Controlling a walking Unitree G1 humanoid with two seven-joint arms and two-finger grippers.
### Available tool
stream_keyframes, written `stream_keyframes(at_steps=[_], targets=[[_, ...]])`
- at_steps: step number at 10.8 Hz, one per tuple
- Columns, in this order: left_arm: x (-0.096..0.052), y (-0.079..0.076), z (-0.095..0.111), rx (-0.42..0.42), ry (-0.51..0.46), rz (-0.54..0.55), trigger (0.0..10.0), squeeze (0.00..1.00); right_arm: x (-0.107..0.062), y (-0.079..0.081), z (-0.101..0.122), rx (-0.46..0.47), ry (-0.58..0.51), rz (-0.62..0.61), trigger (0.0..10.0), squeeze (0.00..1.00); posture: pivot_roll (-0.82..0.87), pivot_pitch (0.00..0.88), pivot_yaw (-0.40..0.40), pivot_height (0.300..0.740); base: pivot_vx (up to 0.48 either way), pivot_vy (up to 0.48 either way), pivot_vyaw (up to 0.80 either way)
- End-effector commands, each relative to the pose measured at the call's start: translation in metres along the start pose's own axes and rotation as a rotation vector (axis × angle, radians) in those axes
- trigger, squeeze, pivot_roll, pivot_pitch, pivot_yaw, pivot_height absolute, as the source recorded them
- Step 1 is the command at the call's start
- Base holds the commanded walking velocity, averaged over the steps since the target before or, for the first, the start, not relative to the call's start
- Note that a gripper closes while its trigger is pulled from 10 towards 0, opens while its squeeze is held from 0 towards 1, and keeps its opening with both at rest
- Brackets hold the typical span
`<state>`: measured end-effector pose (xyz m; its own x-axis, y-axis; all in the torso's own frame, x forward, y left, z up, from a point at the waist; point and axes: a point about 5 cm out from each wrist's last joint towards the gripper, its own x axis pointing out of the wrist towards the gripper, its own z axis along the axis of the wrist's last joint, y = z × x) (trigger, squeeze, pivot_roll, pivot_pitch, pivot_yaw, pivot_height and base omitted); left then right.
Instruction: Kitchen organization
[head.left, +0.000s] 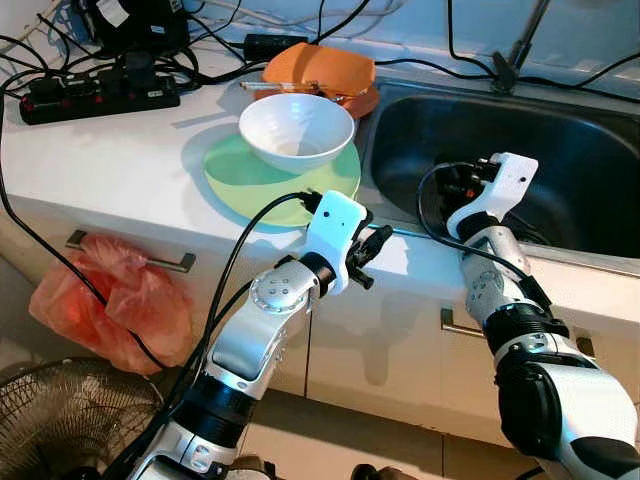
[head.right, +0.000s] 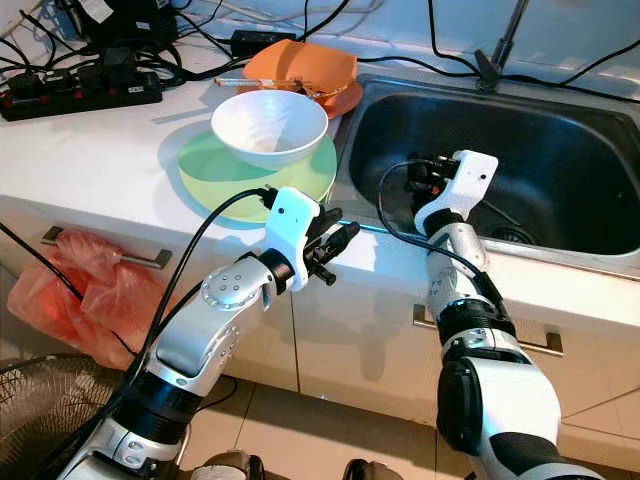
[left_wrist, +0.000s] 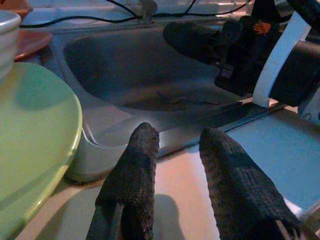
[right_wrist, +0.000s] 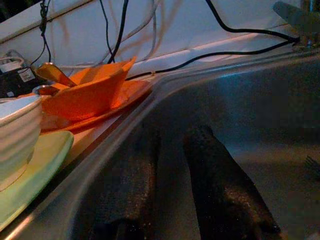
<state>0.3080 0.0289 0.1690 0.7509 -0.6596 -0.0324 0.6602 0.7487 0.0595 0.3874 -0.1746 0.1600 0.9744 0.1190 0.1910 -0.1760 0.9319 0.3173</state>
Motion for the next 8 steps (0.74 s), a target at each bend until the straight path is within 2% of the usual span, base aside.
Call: stream_keyframes(at_steps=[1, 3, 5, 8], targets=[[-0.001, -0.001, 0.001, 0.002, -0.007, 0.003, 10.0, 0.0, 0.001, 0.001, 0.001, -0.001, -0.006, 0.01, 10.0, 0.0, 0.2, 0.106, -0.043, 0.74, 0.0, 0.0, 0.0], [-0.001, -0.001, 0.001, 0.0, -0.007, 0.001, 10.0, 0.0, 0.004, 0.005, 0.009, -0.015, -0.042, 0.031, 10.0, 0.0, 0.2, 0.105, -0.044, 0.74, 0.0, 0.0, 0.0], [0.0, 0.002, 0.0, 0.004, -0.005, 0.01, 10.0, 0.0, 0.012, 0.014, 0.033, -0.08, -0.139, 0.092, 10.0, 0.0, 0.19, 0.087, -0.048, 0.74, 0.0, 0.0, 0.0], [-0.001, 0.007, -0.003, 0.007, -0.003, 0.029, 10.0, 0.0, 0.003, 0.02, 0.043, -0.167, -0.198, 0.166, 10.0, 0.0, 0.18, 0.048, -0.06, 0.74, 0.0, 0.0, 0.0]])
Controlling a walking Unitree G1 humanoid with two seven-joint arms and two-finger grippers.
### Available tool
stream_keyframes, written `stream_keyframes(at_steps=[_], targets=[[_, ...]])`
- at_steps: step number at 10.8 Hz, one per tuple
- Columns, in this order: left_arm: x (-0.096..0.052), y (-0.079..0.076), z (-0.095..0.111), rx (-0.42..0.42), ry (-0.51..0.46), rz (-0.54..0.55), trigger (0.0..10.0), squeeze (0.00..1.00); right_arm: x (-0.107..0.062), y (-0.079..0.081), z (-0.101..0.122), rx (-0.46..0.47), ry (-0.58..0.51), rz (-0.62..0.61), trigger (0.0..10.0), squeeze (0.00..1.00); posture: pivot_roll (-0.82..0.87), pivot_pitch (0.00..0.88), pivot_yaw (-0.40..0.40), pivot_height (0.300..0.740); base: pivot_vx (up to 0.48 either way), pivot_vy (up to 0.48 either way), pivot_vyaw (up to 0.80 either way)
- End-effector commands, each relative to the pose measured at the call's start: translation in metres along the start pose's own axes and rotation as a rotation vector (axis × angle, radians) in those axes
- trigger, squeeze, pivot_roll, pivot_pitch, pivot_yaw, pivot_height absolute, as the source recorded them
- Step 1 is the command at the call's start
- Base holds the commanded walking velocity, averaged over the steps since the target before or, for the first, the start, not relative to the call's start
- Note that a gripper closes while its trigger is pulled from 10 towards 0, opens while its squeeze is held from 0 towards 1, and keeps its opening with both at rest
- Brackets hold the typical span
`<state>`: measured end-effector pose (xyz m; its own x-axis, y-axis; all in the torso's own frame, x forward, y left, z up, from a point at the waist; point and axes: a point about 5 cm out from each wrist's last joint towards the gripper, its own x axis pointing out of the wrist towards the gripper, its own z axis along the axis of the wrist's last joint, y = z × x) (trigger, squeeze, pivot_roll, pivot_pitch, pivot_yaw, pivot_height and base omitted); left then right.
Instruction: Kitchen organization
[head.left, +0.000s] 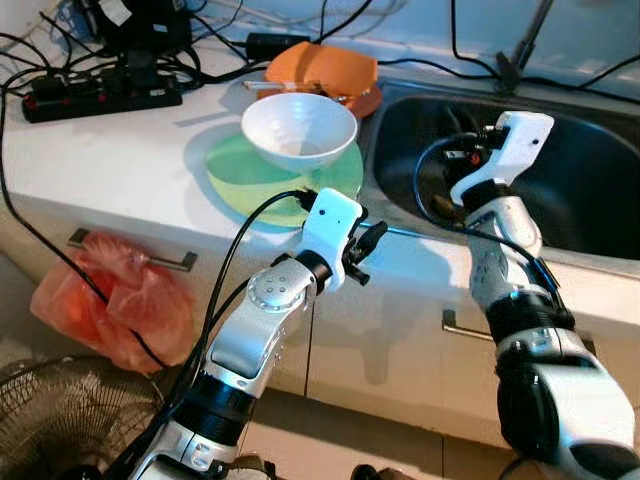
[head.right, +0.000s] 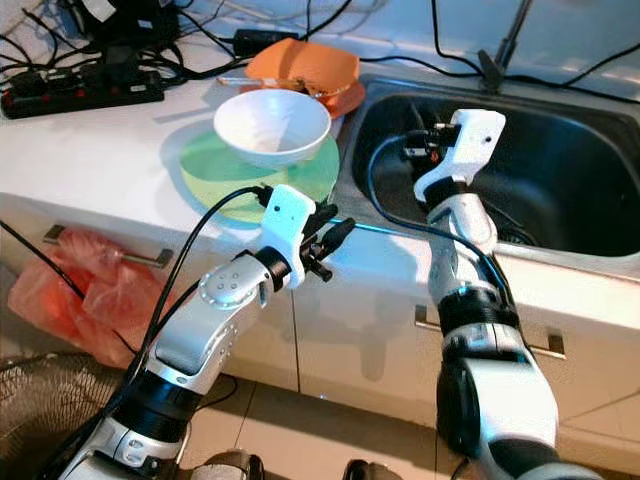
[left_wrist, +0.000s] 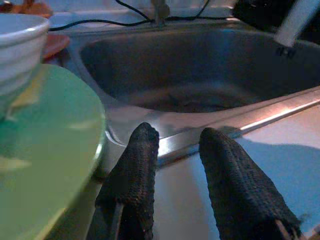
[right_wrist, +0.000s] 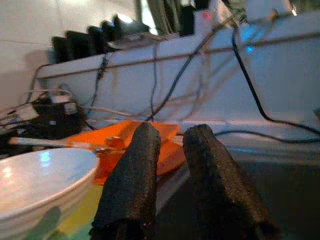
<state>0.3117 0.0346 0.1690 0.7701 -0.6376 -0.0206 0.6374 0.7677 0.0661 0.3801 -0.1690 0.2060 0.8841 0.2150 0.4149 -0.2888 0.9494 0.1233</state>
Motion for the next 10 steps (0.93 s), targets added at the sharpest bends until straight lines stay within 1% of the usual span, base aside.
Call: stream_keyframes(at_steps=[1, 4, 6, 7, 9, 10], targets=[[0.0, 0.002, -0.003, 0.0, 0.007, 0.005, 10.0, 0.0, -0.007, -0.002, 0.001, -0.018, 0.001, 0.011, 10.0, 0.0, 0.17, 0.038, -0.061, 0.74, 0.0, 0.0, 0.0], [-0.001, 0.004, -0.007, -0.001, 0.011, 0.016, 10.0, 0.0, -0.038, -0.005, -0.017, -0.028, 0.073, -0.006, 10.0, 0.0, 0.16, 0.023, -0.055, 0.74, 0.0, 0.0, 0.0], [-0.004, 0.006, -0.011, -0.001, 0.022, 0.015, 10.0, 0.0, -0.064, -0.003, -0.03, -0.023, 0.134, -0.025, 10.0, 0.0, 0.15, 0.005, -0.04, 0.74, 0.0, 0.0, 0.0], [-0.004, 0.006, -0.012, 0.001, 0.024, 0.014, 10.0, 0.0, -0.069, -0.001, -0.033, -0.018, 0.151, -0.021, 10.0, 0.0, 0.15, 0.0, -0.038, 0.74, 0.0, 0.0, 0.0], [-0.004, 0.007, -0.012, 0.002, 0.025, 0.014, 10.0, 0.0, -0.074, 0.01, -0.038, 0.002, 0.164, 0.007, 10.0, 0.0, 0.15, 0.0, -0.034, 0.74, 0.0, 0.0, 0.0], [-0.004, 0.011, -0.01, 0.002, -0.001, 0.047, 10.0, 0.0, -0.074, 0.015, -0.043, 0.017, 0.184, 0.005, 10.0, 0.0, 0.16, 0.005, -0.036, 0.74, 0.0, 0.0, 0.0]])
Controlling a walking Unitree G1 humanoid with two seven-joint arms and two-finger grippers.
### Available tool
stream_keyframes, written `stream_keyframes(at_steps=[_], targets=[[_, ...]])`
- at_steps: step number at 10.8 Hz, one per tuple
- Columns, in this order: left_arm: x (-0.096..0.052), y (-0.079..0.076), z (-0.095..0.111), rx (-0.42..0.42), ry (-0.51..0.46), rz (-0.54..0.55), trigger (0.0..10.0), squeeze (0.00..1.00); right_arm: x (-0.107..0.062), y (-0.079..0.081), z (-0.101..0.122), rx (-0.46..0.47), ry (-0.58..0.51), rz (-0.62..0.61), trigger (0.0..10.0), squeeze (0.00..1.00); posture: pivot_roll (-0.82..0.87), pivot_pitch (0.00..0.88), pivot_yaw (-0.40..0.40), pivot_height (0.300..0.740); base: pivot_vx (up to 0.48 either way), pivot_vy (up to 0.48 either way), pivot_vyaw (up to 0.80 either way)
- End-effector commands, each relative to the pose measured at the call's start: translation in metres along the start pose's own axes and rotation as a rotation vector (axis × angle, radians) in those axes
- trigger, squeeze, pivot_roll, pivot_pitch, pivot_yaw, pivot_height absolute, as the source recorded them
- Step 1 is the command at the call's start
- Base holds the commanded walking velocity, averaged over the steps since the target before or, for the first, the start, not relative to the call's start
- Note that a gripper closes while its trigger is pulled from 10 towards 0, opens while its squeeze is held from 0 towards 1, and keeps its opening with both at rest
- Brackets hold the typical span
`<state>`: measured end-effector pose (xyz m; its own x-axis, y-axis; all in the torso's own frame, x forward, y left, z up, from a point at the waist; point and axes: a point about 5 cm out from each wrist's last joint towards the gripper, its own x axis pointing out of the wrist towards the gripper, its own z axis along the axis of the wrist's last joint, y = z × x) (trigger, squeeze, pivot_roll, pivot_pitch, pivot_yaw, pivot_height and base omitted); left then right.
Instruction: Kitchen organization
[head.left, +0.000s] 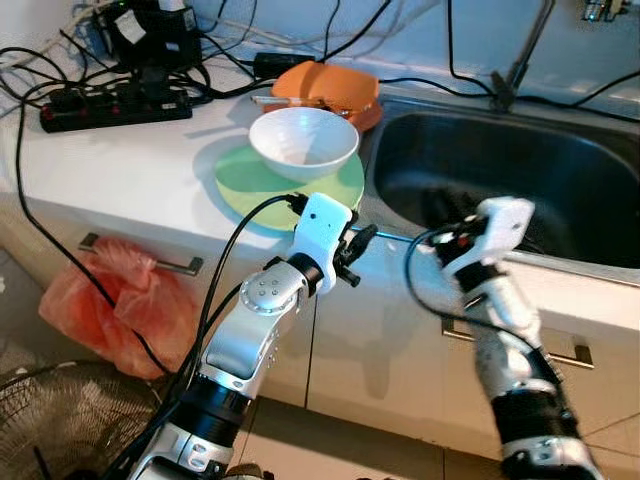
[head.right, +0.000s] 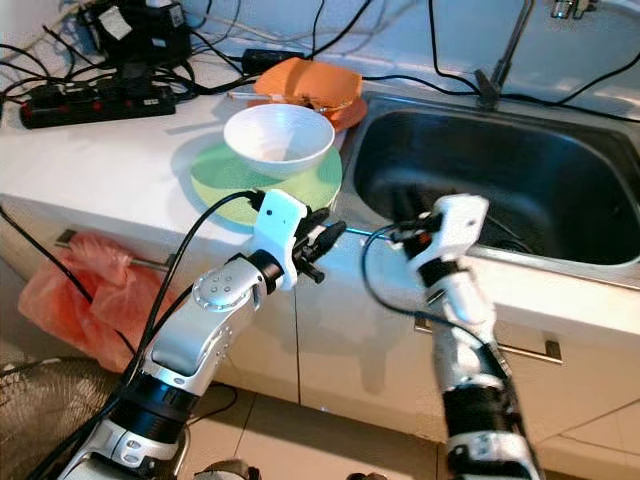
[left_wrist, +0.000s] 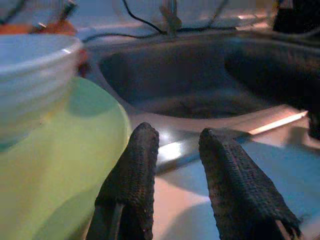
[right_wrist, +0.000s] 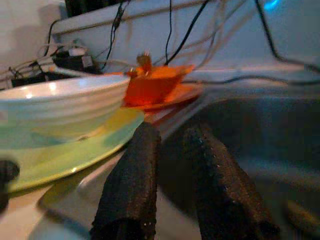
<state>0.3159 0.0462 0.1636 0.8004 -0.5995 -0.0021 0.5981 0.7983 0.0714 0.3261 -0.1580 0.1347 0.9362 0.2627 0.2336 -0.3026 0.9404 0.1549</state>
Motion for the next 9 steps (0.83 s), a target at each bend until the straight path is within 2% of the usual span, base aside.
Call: stream_keyframes(at_steps=[1, 3, 5, 7, 9], targets=[[-0.001, 0.005, 0.002, 0.001, -0.016, 0.034, 10.0, 0.0, 0.001, 0.002, 0.003, -0.004, -0.004, 0.0, 10.0, 0.0, 0.17, 0.018, -0.041, 0.74, 0.0, 0.0, 0.0], [-0.005, 0.01, 0.016, 0.064, -0.054, 0.053, 10.0, 0.0, 0.001, 0.009, -0.003, 0.023, 0.015, 0.003, 10.0, 0.0, 0.19, 0.036, -0.047, 0.74, 0.0, 0.0, 0.0], [-0.005, 0.014, 0.046, 0.17, -0.139, 0.055, 10.0, 0.0, 0.002, 0.014, -0.006, 0.037, 0.026, 0.014, 10.0, 0.0, 0.2, 0.044, -0.047, 0.74, 0.0, 0.0, 0.0], [-0.008, 0.022, 0.07, 0.28, -0.178, 0.023, 10.0, 0.0, 0.003, 0.016, -0.007, 0.045, 0.031, 0.011, 10.0, 0.0, 0.2, 0.046, -0.042, 0.74, 0.0, 0.0, 0.0], [-0.011, 0.057, 0.073, 0.398, -0.118, 0.053, 10.0, 0.0, 0.004, 0.02, -0.009, 0.057, 0.035, 0.014, 10.0, 0.0, 0.2, 0.043, -0.036, 0.74, 0.0, 0.0, 0.0]])
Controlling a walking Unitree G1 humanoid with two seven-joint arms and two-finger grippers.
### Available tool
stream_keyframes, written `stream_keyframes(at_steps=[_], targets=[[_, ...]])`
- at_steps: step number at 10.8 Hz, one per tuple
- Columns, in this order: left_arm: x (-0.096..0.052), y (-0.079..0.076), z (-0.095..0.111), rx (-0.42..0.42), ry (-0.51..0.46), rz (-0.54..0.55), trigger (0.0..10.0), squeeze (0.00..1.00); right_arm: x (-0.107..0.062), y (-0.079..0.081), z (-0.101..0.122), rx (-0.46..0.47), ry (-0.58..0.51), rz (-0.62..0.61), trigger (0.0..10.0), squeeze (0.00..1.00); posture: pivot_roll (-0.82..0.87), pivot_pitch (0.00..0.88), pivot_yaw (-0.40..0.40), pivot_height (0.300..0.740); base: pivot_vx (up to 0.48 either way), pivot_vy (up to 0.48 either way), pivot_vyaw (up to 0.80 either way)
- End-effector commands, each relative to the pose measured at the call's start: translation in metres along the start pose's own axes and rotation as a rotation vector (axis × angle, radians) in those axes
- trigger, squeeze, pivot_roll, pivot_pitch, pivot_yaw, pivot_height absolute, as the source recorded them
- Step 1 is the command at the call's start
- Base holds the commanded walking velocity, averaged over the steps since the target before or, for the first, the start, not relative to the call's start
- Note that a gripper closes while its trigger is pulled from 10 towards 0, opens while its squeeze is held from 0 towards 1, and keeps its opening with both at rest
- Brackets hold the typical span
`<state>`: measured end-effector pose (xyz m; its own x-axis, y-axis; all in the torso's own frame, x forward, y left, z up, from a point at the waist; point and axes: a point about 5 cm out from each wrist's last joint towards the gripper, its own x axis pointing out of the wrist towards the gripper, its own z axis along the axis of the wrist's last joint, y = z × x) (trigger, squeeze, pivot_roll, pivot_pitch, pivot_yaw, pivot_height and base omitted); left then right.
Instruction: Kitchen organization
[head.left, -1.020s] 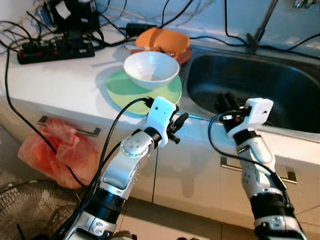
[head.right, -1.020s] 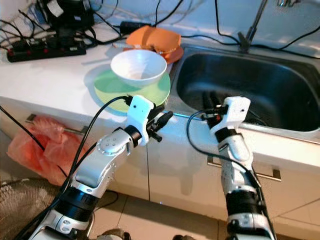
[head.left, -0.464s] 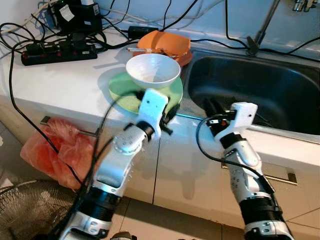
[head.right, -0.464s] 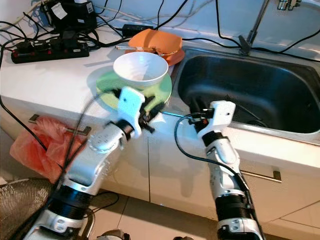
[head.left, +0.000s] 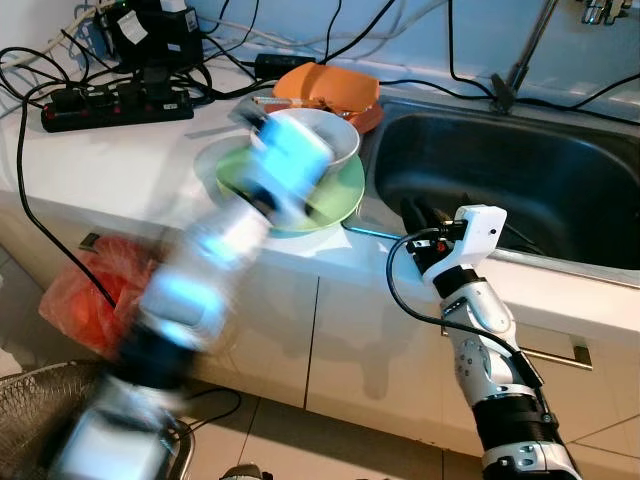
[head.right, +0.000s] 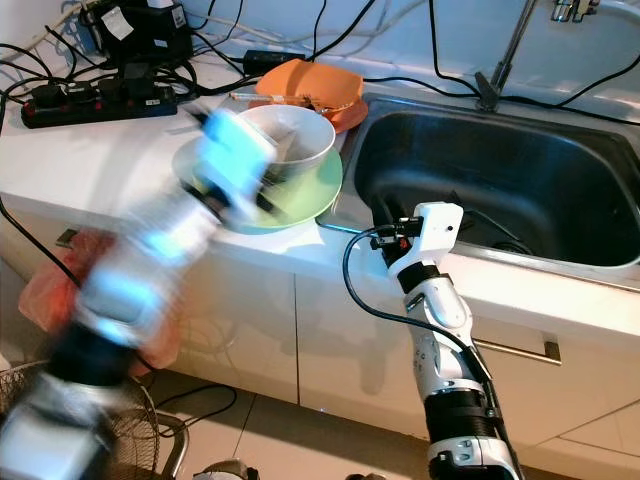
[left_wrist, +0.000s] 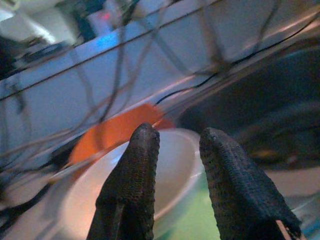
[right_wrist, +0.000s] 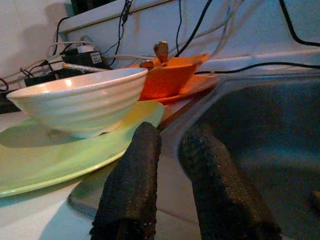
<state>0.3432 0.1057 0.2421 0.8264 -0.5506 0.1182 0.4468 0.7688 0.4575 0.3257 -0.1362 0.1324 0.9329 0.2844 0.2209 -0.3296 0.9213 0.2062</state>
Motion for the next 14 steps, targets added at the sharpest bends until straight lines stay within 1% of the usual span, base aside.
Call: stream_keyframes(at_steps=[1, 2, 3, 4, 5, 6, 7, 8, 9, 10, 11, 13, 14], targets=[[0.0, 0.012, -0.012, 0.027, 0.056, 0.004, 10.0, 0.0, 0.0, 0.002, -0.003, 0.006, 0.02, -0.002, 10.0, 0.0, 0.2, 0.043, -0.032, 0.74, 0.0, 0.0, 0.0], [-0.003, 0.026, -0.021, 0.065, 0.101, -0.007, 10.0, 0.0, 0.0, 0.002, -0.004, 0.01, 0.021, -0.002, 10.0, 0.0, 0.2, 0.044, -0.03, 0.74, 0.0, 0.0, 0.0], [-0.006, 0.041, -0.028, 0.09, 0.13, -0.046, 10.0, 0.0, 0.0, 0.003, -0.005, 0.012, 0.022, -0.002, 10.0, 0.0, 0.21, 0.044, -0.026, 0.74, 0.0, 0.0, 0.0], [-0.007, 0.05, -0.03, 0.11, 0.149, -0.067, 10.0, 0.0, 0.001, 0.004, -0.005, 0.011, 0.023, -0.002, 10.0, 0.0, 0.2, 0.043, -0.023, 0.74, 0.0, 0.0, 0.0], [-0.008, 0.066, -0.027, 0.136, 0.156, -0.099, 10.0, 0.0, 0.001, 0.005, -0.005, 0.019, 0.018, -0.008, 10.0, 0.0, 0.2, 0.044, -0.017, 0.74, 0.0, 0.0, 0.0], [-0.008, 0.076, -0.023, 0.165, 0.156, -0.119, 10.0, 0.0, 0.001, 0.006, -0.005, 0.022, 0.016, -0.009, 10.0, 0.0, 0.2, 0.046, -0.012, 0.74, 0.0, 0.0, 0.0], [-0.008, 0.083, -0.019, 0.159, 0.148, -0.124, 10.0, 1.0, 0.001, 0.007, -0.006, 0.024, 0.017, -0.009, 10.0, 0.0, 0.2, 0.047, -0.004, 0.74, 0.0, 0.0, 0.0], [-0.009, 0.089, -0.011, 0.131, 0.117, -0.16, 10.0, 1.0, 0.0, 0.007, -0.007, 0.029, 0.015, -0.014, 10.0, 0.0, 0.2, 0.048, 0.0, 0.74, 0.0, 0.0, 0.0], [-0.011, 0.093, -0.007, 0.085, 0.094, -0.215, 10.0, 1.0, 0.0, 0.007, -0.007, 0.03, 0.014, -0.016, 10.0, 0.0, 0.19, 0.048, 0.001, 0.74, 0.0, 0.0, 0.0], [-0.013, 0.099, -0.004, 0.034, 0.077, -0.254, 10.0, 1.0, 0.0, 0.007, -0.007, 0.031, 0.013, -0.018, 10.0, 0.0, 0.2, 0.046, 0.003, 0.74, 0.0, 0.0, 0.0], [-0.013, 0.106, -0.002, 0.008, 0.075, -0.281, 10.0, 1.0, 0.001, 0.007, -0.007, 0.032, 0.012, -0.017, 10.0, 0.0, 0.2, 0.04, 0.006, 0.74, 0.0, 0.0, 0.0], [-0.01, 0.107, -0.004, 0.01, 0.111, -0.334, 10.0, 1.0, 0.002, 0.01, -0.007, 0.038, 0.01, -0.012, 10.0, 0.0, 0.2, 0.035, 0.008, 0.74, 0.0, 0.0, 0.0], [-0.006, 0.102, -0.007, 0.034, 0.152, -0.389, 10.0, 1.0, 0.003, 0.012, -0.009, 0.042, 0.013, -0.005, 10.0, 0.0, 0.2, 0.028, 0.012, 0.74, 0.0, 0.0, 0.0]])
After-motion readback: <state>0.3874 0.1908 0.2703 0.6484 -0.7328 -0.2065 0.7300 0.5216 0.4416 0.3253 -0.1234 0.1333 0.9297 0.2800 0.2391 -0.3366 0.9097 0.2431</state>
